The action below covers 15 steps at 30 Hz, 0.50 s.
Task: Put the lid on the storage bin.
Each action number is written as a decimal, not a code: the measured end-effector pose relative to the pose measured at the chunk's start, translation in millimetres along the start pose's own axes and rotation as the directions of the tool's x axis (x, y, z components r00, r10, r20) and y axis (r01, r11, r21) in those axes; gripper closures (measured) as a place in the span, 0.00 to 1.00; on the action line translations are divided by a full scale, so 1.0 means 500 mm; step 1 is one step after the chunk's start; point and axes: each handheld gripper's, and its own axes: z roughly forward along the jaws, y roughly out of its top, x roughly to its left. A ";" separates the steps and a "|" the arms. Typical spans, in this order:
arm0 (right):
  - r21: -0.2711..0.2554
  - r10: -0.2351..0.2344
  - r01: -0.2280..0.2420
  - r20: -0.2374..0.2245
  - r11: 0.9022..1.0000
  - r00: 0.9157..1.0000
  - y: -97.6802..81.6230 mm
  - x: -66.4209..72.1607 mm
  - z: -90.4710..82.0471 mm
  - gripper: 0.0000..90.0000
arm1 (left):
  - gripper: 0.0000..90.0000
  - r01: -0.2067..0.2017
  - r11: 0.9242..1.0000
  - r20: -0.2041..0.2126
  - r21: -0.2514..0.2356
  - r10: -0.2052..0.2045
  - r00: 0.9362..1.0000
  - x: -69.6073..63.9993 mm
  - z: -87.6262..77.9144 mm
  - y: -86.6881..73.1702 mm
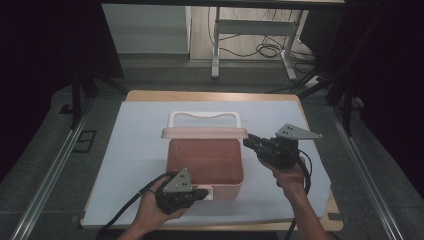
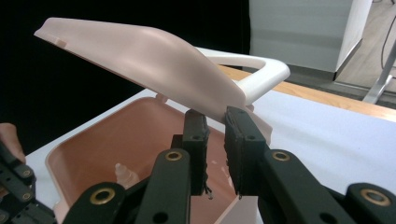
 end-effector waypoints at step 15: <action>0.037 -0.001 0.002 -0.045 0.999 0.999 -0.020 0.002 -0.009 0.85 | 1.00 -0.004 1.000 0.003 -0.008 0.004 1.000 -0.003 -0.002 -0.001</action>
